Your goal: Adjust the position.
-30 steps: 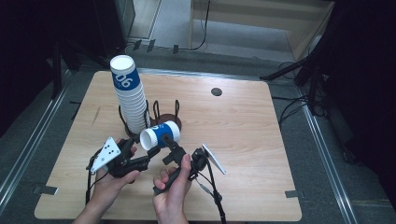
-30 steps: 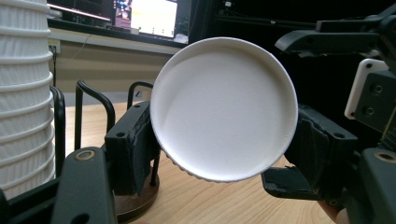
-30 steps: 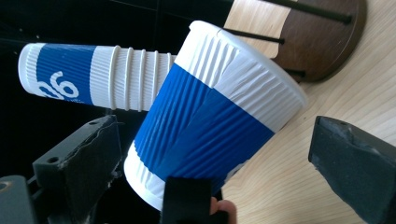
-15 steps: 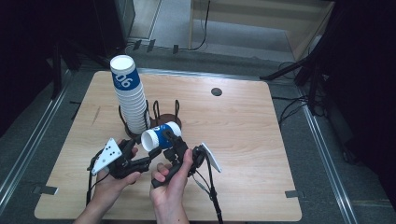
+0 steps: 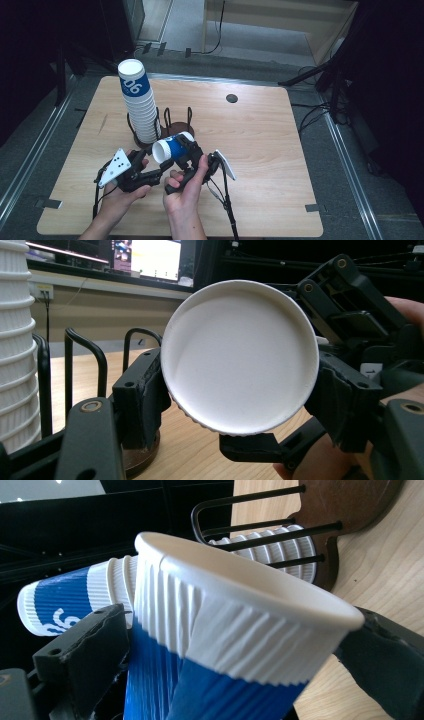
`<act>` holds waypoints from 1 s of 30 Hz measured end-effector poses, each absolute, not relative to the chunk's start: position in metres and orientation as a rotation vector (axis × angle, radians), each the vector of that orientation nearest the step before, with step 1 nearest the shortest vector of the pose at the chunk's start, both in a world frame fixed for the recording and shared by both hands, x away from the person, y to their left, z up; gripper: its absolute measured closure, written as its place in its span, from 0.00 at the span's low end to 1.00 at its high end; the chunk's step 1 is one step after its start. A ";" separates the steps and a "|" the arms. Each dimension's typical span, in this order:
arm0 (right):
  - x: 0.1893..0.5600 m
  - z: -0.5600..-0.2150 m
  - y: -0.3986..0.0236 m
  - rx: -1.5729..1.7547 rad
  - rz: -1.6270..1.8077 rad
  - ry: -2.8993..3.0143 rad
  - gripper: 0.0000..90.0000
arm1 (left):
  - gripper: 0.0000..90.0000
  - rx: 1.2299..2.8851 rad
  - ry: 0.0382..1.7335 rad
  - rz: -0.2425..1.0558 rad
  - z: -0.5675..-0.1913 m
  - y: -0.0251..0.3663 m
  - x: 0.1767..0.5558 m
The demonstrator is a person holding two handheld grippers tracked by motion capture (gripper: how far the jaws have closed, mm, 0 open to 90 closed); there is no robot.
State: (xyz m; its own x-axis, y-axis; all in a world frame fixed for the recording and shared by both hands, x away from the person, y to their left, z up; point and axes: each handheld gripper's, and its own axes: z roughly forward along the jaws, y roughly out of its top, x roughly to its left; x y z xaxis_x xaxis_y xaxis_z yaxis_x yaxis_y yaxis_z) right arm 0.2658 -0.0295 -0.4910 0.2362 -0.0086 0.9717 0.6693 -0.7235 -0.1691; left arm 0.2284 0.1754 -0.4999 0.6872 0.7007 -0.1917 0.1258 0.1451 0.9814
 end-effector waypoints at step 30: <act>0.270 -0.494 -0.039 -1.882 -1.610 -0.595 0.22 | 0.14 1.377 0.757 0.377 -0.493 0.182 0.221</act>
State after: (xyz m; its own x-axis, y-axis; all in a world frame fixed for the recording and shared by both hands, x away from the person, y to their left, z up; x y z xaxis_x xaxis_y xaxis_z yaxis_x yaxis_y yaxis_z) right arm 0.2697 -0.0388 -0.4942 0.1697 -0.0383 0.9848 0.6693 -0.7290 -0.1437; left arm 0.2210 0.1816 -0.4932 0.7134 0.6505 -0.2605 0.1842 0.1846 0.9654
